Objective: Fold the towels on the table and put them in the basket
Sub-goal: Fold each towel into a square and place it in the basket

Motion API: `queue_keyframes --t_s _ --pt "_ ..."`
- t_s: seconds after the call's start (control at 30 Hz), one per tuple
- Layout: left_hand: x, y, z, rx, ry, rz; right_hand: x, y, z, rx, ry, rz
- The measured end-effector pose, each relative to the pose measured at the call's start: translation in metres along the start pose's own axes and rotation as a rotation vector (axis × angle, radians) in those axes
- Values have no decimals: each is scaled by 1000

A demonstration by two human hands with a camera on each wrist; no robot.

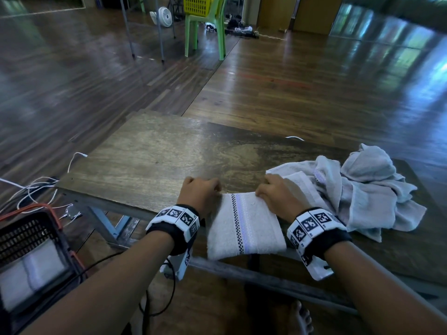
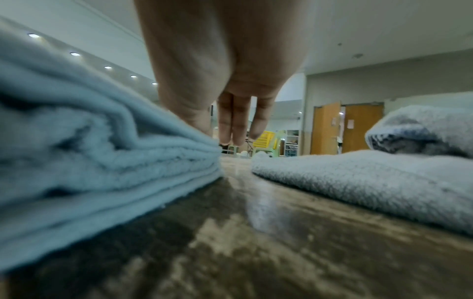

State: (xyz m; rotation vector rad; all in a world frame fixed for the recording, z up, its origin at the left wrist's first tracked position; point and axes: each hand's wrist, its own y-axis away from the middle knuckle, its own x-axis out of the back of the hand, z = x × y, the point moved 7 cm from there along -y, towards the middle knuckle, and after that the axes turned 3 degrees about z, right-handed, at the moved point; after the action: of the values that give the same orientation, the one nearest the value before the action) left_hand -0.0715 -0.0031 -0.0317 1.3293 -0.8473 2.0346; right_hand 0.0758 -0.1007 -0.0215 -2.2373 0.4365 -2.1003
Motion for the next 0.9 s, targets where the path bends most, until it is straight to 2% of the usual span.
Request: queue_keyframes --t_s 0.1,0.13,0.2,0.27,0.43,0.57,0.9 --pt "11 11 15 -79 -13 131 5 12 -15 55 207 -27" --pt "10 16 23 -108 -33 120 3 16 -18 62 225 -62" --pt "-3 30 36 -125 -82 -10 -2 27 -20 21 186 -140" --pt "-16 45 43 -64 -81 -117 -4 37 -20 -51 103 -183" --pt "-35 54 43 81 2 -215 -15 45 -19 -211 -12 -252" --pt "-42 43 37 104 38 -262 -31 43 -19 -311 -61 -331" --pt "-44 32 10 164 38 -271 -44 44 -3 -362 -46 -364"
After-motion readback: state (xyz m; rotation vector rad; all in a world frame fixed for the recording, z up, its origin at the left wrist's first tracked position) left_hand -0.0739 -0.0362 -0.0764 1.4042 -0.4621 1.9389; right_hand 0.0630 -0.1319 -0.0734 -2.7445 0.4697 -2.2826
